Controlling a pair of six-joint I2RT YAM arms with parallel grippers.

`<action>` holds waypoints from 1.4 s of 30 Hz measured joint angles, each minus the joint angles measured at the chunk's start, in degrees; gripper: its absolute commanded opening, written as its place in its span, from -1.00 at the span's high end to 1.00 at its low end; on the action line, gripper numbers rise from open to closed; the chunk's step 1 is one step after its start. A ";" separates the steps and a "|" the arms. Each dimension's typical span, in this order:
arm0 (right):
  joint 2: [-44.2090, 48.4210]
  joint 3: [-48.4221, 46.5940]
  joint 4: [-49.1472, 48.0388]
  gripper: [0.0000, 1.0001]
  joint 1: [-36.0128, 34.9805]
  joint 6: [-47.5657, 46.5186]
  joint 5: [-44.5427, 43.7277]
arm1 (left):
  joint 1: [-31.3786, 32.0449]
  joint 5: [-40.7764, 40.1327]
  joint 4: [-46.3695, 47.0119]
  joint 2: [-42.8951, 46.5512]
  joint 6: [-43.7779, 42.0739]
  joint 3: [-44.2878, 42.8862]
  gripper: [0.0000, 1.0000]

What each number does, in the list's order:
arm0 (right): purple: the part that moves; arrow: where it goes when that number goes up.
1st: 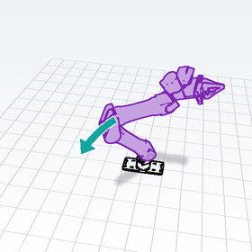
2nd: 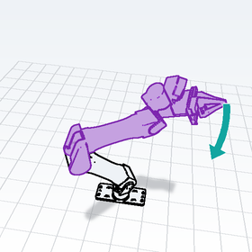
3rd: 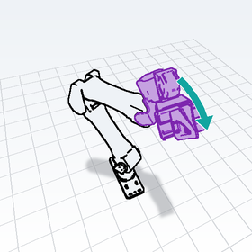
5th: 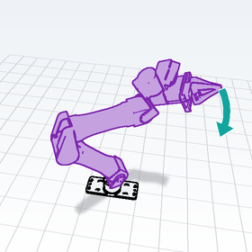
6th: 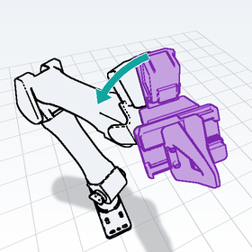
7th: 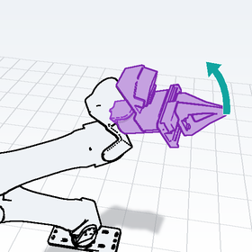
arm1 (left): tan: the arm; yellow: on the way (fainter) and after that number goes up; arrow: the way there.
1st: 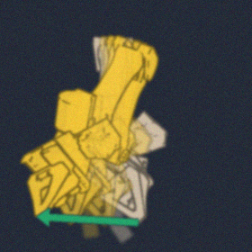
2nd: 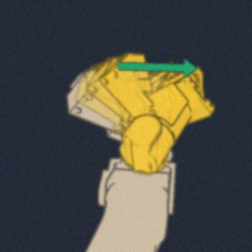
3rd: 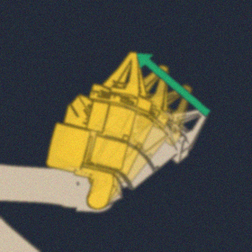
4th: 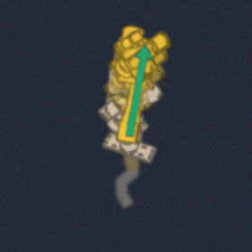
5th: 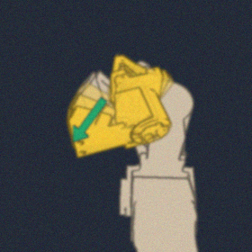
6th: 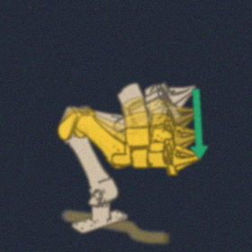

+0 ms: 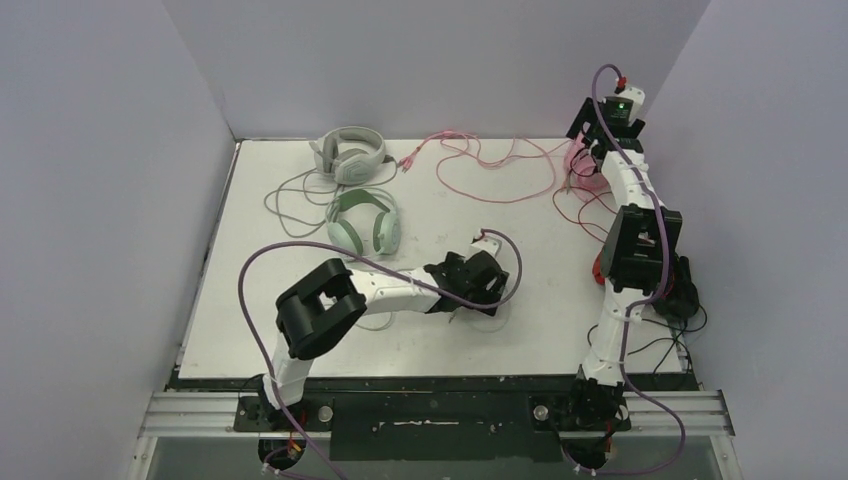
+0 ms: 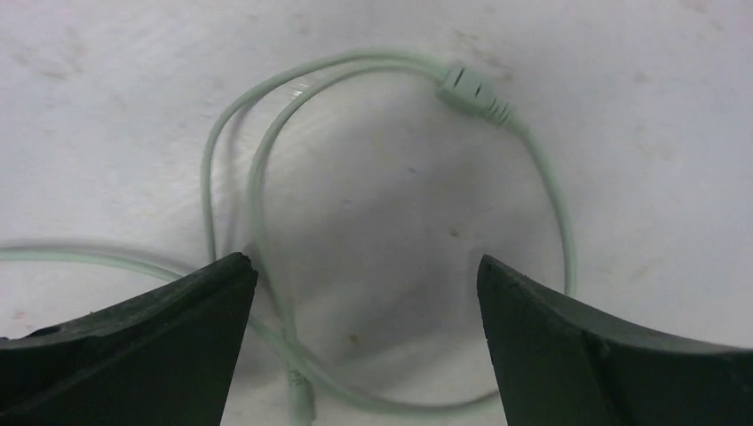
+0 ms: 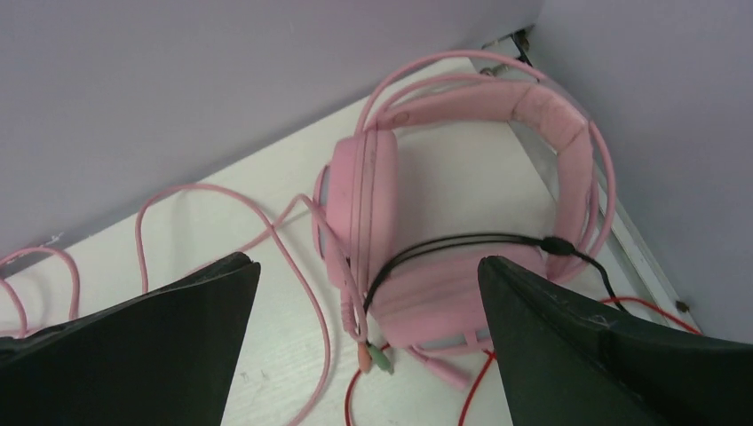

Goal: Wrap the headphones
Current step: Move the headphones to the center of the board.

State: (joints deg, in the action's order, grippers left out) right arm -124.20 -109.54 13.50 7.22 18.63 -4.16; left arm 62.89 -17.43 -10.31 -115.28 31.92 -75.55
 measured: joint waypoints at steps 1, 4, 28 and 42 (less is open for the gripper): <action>-1.55 -2.16 0.37 -1.00 -0.20 -0.33 -0.44 | -0.81 -0.96 -0.83 -0.11 -0.39 0.00 -0.84; -6.84 -9.49 1.09 -1.00 -0.63 -0.96 -1.57 | -4.90 -2.40 -2.21 0.37 -0.70 0.79 -0.79; -19.04 -16.55 -3.23 0.18 -1.22 -2.01 -2.93 | -35.65 -5.92 -9.09 32.59 4.98 24.85 -0.77; 15.89 25.49 -3.26 0.40 -24.26 -12.74 14.45 | -35.93 -0.96 -9.88 47.39 3.21 25.35 -0.79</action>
State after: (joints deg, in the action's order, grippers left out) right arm -108.31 -84.05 10.24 -17.04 5.89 10.28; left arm 26.96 -18.39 -20.18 -67.90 35.14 -50.19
